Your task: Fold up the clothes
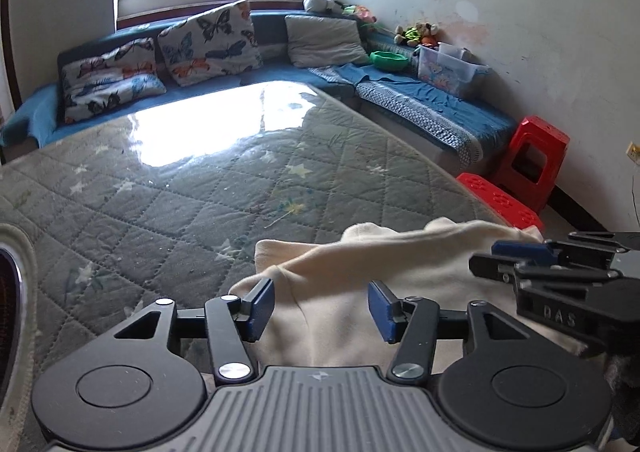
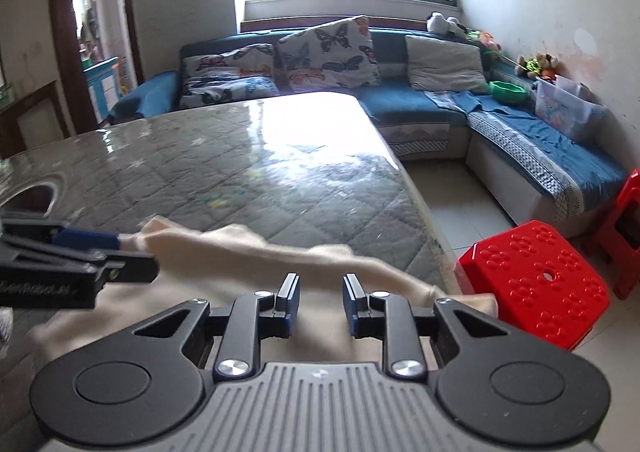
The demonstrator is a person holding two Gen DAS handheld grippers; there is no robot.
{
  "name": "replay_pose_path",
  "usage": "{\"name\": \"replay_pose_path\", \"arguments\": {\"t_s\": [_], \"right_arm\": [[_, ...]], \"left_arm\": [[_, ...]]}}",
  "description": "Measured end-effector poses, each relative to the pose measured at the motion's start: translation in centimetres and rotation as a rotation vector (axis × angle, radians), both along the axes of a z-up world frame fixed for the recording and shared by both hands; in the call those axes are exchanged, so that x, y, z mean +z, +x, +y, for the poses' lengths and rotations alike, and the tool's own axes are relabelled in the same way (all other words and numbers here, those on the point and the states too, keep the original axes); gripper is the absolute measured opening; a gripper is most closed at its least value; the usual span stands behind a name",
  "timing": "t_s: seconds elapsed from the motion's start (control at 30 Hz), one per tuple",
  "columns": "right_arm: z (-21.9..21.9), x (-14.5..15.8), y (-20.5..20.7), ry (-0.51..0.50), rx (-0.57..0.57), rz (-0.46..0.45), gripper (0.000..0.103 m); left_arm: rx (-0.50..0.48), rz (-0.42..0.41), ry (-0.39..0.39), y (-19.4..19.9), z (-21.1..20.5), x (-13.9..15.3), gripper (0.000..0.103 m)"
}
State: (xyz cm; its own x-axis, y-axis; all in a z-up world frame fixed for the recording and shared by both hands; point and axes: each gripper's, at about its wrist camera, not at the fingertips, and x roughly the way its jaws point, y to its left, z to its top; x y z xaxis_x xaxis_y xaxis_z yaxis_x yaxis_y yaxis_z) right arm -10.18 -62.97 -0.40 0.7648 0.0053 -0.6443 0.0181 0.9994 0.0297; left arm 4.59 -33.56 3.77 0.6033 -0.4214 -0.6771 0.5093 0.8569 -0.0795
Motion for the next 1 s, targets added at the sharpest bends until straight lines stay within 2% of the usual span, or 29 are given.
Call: {"name": "replay_pose_path", "arguments": {"t_s": [0.3, 0.43, 0.5, 0.63, 0.83, 1.0], "right_arm": [[2.5, 0.1, -6.0, -0.042, 0.052, 0.0, 0.026], [3.7, -0.4, -7.7, -0.069, 0.067, -0.004, 0.028], [4.2, -0.3, -8.1, -0.089, 0.066, -0.018, 0.028], [4.6, 0.4, -8.5, -0.064, 0.072, -0.052, 0.028], [5.0, -0.2, -8.4, -0.042, 0.078, -0.028, 0.029], [4.6, 0.0, -9.4, -0.021, 0.055, -0.031, 0.033]], "left_arm": [[-0.044, -0.074, 0.036, -4.7, 0.8, -0.1, 0.062], [-0.05, -0.079, 0.049, -6.1, 0.9, -0.7, 0.065], [-0.051, -0.078, 0.054, -6.6, 1.0, -0.9, 0.065], [-0.048, -0.079, 0.057, -7.3, 1.1, -1.2, 0.068], [-0.029, -0.043, 0.061, -7.4, 1.6, -2.1, 0.068], [-0.026, -0.036, 0.04, -8.0, 1.9, -1.8, 0.075]]}}
